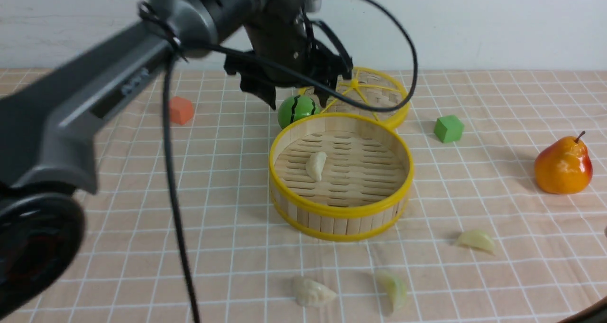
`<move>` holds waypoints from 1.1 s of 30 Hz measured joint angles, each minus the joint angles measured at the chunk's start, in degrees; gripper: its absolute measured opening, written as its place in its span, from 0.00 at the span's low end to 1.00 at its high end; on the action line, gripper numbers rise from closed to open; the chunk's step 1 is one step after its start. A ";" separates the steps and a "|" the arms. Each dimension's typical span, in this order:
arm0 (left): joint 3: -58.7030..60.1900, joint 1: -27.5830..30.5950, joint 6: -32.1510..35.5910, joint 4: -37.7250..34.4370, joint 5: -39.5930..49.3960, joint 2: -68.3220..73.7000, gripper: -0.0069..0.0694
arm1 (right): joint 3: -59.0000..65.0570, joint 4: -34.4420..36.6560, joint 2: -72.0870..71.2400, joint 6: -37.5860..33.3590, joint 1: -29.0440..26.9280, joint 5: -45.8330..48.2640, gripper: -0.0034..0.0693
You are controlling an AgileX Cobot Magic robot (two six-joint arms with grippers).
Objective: Put the dumplings into the steamer on the table with the brown tablecloth.
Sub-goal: 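Reach for and grasp a dumpling on the table with the left gripper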
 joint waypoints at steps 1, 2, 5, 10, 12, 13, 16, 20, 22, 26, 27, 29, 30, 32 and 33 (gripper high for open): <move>0.42 -0.33 0.22 0.00 0.10 -1.39 0.85 | 0.00 0.00 -0.01 0.00 0.00 -0.08 0.09; 4.26 -2.03 1.58 0.45 0.72 -6.15 0.83 | 0.00 0.00 -0.42 0.00 0.00 -0.81 0.09; 14.09 -6.25 2.75 3.52 1.85 -14.83 0.81 | 0.00 0.00 -1.48 0.00 0.00 -1.60 0.09; 29.59 -11.61 0.08 5.92 1.92 -21.41 0.81 | 0.00 0.00 -2.45 0.00 0.00 -1.71 0.10; 38.28 -13.42 -3.96 5.55 -0.33 -23.09 0.81 | 0.00 0.00 -2.76 0.00 0.00 -1.71 0.10; 40.90 -13.82 -5.14 5.25 -1.58 -23.33 0.81 | 0.00 0.00 -2.81 0.00 0.00 -1.71 0.10; 48.03 -14.32 -8.17 3.14 -9.09 -23.55 0.81 | 0.00 0.00 -2.81 0.00 0.00 -1.71 0.10; 53.96 -14.32 -10.83 1.49 -19.31 -20.72 0.80 | 0.00 0.00 -2.81 0.00 0.00 -1.71 0.10; 54.56 -14.32 -11.14 0.88 -22.06 -18.51 0.80 | 0.00 0.00 -2.81 0.00 0.00 -1.71 0.10; 54.63 -14.32 -12.34 0.47 -25.77 -13.06 0.80 | 0.00 -0.01 -2.81 0.00 0.00 -1.71 0.10; 54.63 -14.32 -12.95 0.47 -26.15 -11.74 0.80 | 0.00 -0.01 -2.81 0.00 0.00 -1.71 0.10; 54.63 -14.32 -14.23 0.47 -26.59 -9.61 0.80 | 0.00 -0.06 -2.81 0.00 0.00 -1.71 0.10; 54.63 -14.32 -15.29 0.47 -26.97 -8.46 0.79 | 0.00 -0.06 -2.81 0.00 0.00 -1.71 0.10; 54.63 -14.32 -17.23 0.42 -27.49 -7.40 0.79 | 0.00 -0.06 -2.81 0.00 0.00 -1.71 0.11; 54.63 -14.32 -18.32 0.42 -27.80 -6.97 0.78 | 0.00 -0.06 -2.81 0.00 0.00 -1.71 0.11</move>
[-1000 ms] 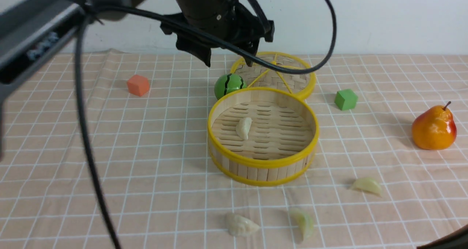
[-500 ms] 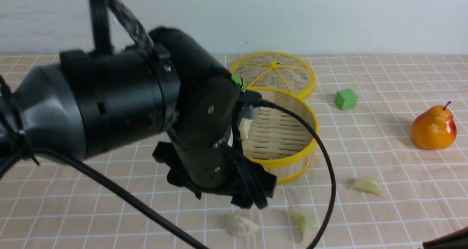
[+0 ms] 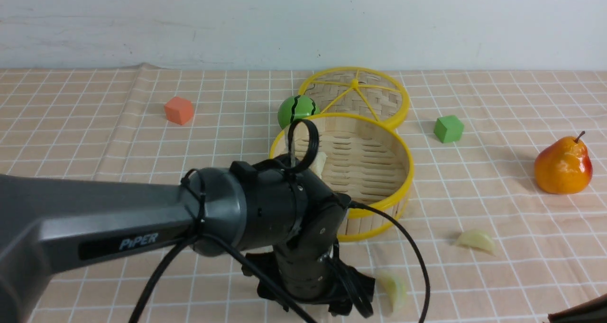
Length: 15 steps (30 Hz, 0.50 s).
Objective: Put the dumplings into the steamer on the table with the brown tablecloth.
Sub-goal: 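Reach for and grasp a dumpling on the table with the left gripper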
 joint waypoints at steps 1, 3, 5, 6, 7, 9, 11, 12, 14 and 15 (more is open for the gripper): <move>0.00 0.00 -0.90 0.00 -0.44 0.16 0.77 | 0.00 0.00 0.00 0.00 0.00 0.00 0.11; 0.00 0.00 -2.15 0.00 -0.90 0.36 0.76 | 0.00 0.00 0.00 0.00 0.00 0.00 0.11; 0.00 0.00 -3.58 0.00 -1.32 0.35 0.74 | 0.00 0.00 0.00 0.00 0.00 0.00 0.11; 0.00 0.00 -3.84 0.00 -1.59 0.35 0.72 | 0.00 0.00 0.00 0.00 0.00 0.00 0.11; 0.00 0.00 -4.07 0.06 -1.72 0.35 0.69 | 0.00 0.00 0.00 0.00 0.00 0.00 0.12; 0.00 0.00 -4.25 0.30 -1.75 0.35 0.65 | 0.00 0.00 0.00 0.00 0.00 0.00 0.12; 0.00 0.00 -4.30 0.73 -1.75 0.35 0.57 | 0.00 0.00 0.00 0.00 0.00 0.00 0.12; 0.00 0.00 -4.30 1.01 -1.69 0.35 0.54 | 0.00 0.00 0.00 0.00 0.00 0.00 0.12; -0.06 0.00 -4.18 1.83 -0.24 0.35 0.45 | 0.00 0.00 0.00 0.00 0.00 0.00 0.13; -0.15 0.00 -3.93 1.84 0.01 0.35 0.44 | 0.00 0.00 0.00 0.00 0.00 0.00 0.13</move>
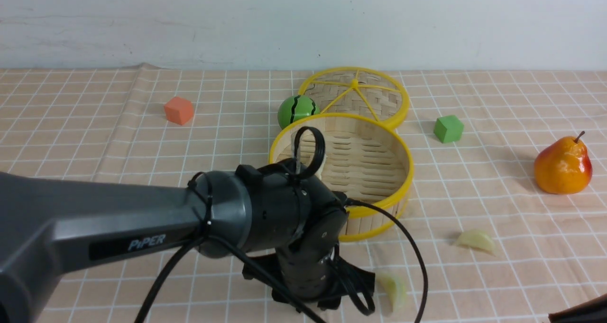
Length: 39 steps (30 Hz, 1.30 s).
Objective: Put the dumplings into the steamer on the table with the brown tablecloth.
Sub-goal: 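Reach for and grasp a dumpling on the table with the left gripper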
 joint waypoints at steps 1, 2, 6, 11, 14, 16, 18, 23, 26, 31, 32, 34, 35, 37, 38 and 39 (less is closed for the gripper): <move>-0.51 0.00 1.50 0.11 2.71 -0.09 0.40 | 0.00 0.06 0.00 0.00 0.00 0.00 0.13; -0.88 0.00 2.78 0.12 3.94 -0.29 0.40 | 0.00 0.10 0.00 0.00 0.00 0.00 0.13; -3.41 0.00 6.25 0.06 8.86 -2.14 0.47 | 0.00 0.29 0.00 0.00 0.00 0.05 0.14; -7.04 0.00 15.91 1.54 12.30 -3.35 0.74 | 0.00 0.47 0.00 0.00 0.00 0.11 0.15; -7.32 0.00 25.04 2.96 12.32 -3.29 0.87 | 0.00 0.47 0.00 0.00 0.00 0.46 0.15; -7.32 0.00 29.70 3.16 11.63 -3.25 0.89 | 0.00 0.47 0.00 0.00 0.00 0.74 0.15; -7.32 0.00 32.51 3.11 10.22 -2.81 0.88 | 0.00 0.47 0.00 0.00 0.00 0.88 0.15; -7.41 0.00 36.03 3.55 6.66 0.42 0.79 | 0.00 0.47 0.00 0.00 0.00 1.01 0.16; -7.41 0.00 36.42 4.46 5.26 2.64 0.73 | 0.00 0.47 0.00 0.00 0.00 1.07 0.16; -7.55 0.00 36.50 4.07 4.65 4.68 0.60 | 0.00 0.47 0.00 0.00 0.00 1.07 0.16; -7.62 0.00 36.58 3.76 4.82 4.72 0.58 | 0.00 0.47 0.00 0.00 0.00 1.07 0.16; -7.81 0.00 36.62 3.07 5.02 4.72 0.58 | 0.00 0.47 0.00 0.00 0.00 1.07 0.16; -7.80 0.06 36.62 2.63 5.08 4.72 0.58 | 0.00 0.47 0.00 0.00 0.00 1.07 0.16; -7.80 0.06 36.62 1.91 5.26 4.58 0.58 | 0.00 0.47 0.00 0.00 0.00 1.07 0.16; -7.80 0.06 36.57 1.24 5.50 4.25 0.57 | 0.00 0.47 0.00 0.00 0.00 1.07 0.16; -7.80 0.06 36.50 0.77 5.75 4.00 0.55 | 0.00 0.47 0.00 0.00 0.00 1.07 0.16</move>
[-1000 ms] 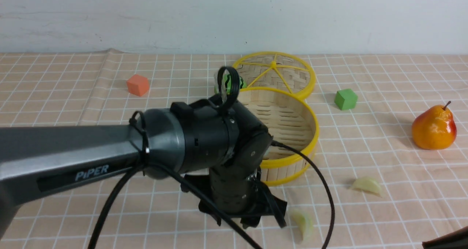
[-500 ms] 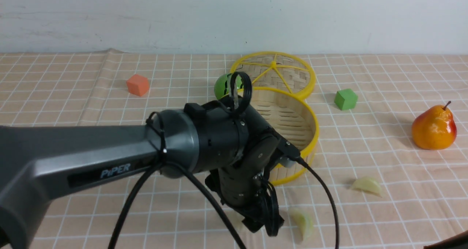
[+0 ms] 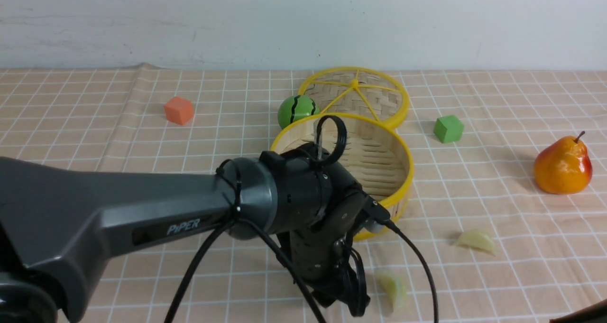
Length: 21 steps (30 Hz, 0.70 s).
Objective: Put the dumplings into the steamer on the table with the brown tablecloth.
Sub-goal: 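Reach for and grasp a dumpling on the table with the left gripper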
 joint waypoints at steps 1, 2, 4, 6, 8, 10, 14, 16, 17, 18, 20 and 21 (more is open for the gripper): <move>-0.05 0.00 -0.30 -1.05 0.42 -0.63 0.52 | 0.00 0.00 0.00 0.00 0.00 0.00 0.16; -0.44 0.00 -0.62 -2.16 1.33 -1.86 0.52 | 0.00 0.00 0.00 0.00 0.00 0.00 0.16; -1.76 0.00 -1.54 -2.73 2.55 -3.83 0.52 | 0.00 0.02 0.00 0.00 0.00 0.00 0.16; -4.43 -0.06 -3.29 -2.74 3.95 -5.70 0.49 | 0.00 0.02 0.00 0.00 0.00 -0.25 0.16; -7.78 -0.06 -5.09 -2.33 5.89 -7.08 0.30 | 0.00 0.02 0.00 0.00 0.00 -0.30 0.16; -12.06 0.48 -6.72 -1.77 7.07 -7.31 0.13 | 0.00 0.02 0.00 0.00 0.00 -0.30 0.16; -21.19 4.03 -9.31 -2.17 7.52 -4.03 0.07 | 0.00 0.02 0.00 0.00 0.00 -0.23 0.16; -25.17 6.24 -10.01 -2.90 7.64 -1.23 0.07 | 0.00 0.02 0.00 0.00 0.00 -0.17 0.16; -27.05 7.28 -10.31 -3.36 7.71 0.39 0.07 | 0.00 0.02 0.00 0.00 0.00 -0.12 0.16; -29.77 8.67 -10.42 -3.90 7.85 2.99 0.07 | 0.00 0.02 0.00 0.00 0.00 -0.06 0.16; -33.96 10.39 -10.55 -4.25 8.35 7.48 0.07 | 0.00 0.02 0.00 0.00 0.00 -0.06 0.16; -35.52 10.86 -10.55 -4.31 8.55 8.82 0.07 | 0.00 0.02 0.00 0.00 0.00 -0.06 0.16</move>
